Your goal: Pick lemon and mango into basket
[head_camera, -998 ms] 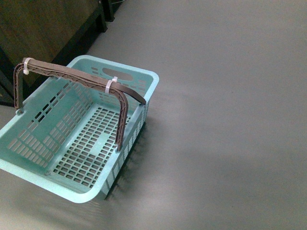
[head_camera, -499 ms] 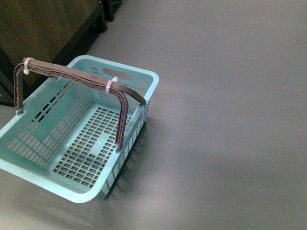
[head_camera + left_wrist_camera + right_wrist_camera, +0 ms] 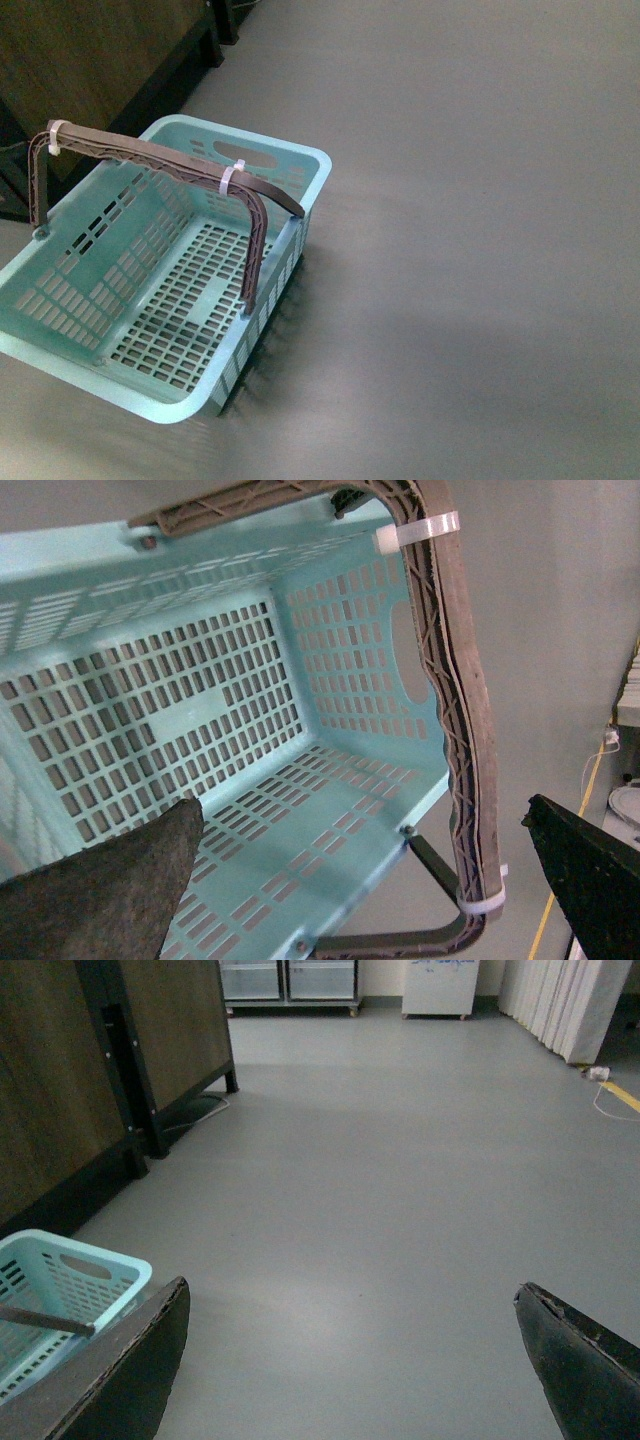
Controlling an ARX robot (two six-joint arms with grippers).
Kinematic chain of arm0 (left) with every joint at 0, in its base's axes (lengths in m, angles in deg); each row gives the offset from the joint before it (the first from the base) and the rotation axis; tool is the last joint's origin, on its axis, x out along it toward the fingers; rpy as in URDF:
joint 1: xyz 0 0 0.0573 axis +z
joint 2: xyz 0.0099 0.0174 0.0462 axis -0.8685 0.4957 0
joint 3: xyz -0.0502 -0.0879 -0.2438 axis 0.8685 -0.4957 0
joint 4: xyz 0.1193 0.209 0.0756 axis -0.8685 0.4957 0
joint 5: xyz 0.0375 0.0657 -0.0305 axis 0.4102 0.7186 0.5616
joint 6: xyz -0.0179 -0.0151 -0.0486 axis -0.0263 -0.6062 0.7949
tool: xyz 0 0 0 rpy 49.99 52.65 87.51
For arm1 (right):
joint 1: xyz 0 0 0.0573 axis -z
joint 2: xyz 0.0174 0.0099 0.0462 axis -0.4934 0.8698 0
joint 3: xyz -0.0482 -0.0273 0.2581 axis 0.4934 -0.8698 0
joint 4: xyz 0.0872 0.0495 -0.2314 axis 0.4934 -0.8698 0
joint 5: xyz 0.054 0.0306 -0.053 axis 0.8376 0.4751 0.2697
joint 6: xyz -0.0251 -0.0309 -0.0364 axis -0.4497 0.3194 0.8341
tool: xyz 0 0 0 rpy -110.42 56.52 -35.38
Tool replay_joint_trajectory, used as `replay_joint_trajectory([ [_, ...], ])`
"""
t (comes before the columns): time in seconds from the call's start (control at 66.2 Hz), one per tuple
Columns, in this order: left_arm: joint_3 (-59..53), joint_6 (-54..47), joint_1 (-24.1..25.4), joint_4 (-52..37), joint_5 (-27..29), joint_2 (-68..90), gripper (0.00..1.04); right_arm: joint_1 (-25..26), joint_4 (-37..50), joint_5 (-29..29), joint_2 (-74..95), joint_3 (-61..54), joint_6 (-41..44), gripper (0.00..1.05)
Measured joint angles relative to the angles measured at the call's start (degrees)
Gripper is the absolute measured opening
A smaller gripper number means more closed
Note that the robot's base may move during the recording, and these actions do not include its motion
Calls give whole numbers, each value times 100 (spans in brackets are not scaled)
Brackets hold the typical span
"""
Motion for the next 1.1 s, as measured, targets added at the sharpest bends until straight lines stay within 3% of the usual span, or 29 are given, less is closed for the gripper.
replay_joint_trajectory([
  [0.363,1759,756,-837,-39,181,1554,98,0,0,0,0,0,0,96],
  [0.756,2839,1121,-1099,-24,483,2457,98,0,0,-2,0,0,0,96],
  [0.862,2940,1152,-1156,44,601,2507,83,0,0,-2,0,0,0,96],
  [0.907,2975,1257,-1167,192,691,2531,71,0,0,-2,0,0,0,96],
  [1.104,2977,1469,-1145,201,857,2588,35,0,0,-2,0,0,0,96],
])
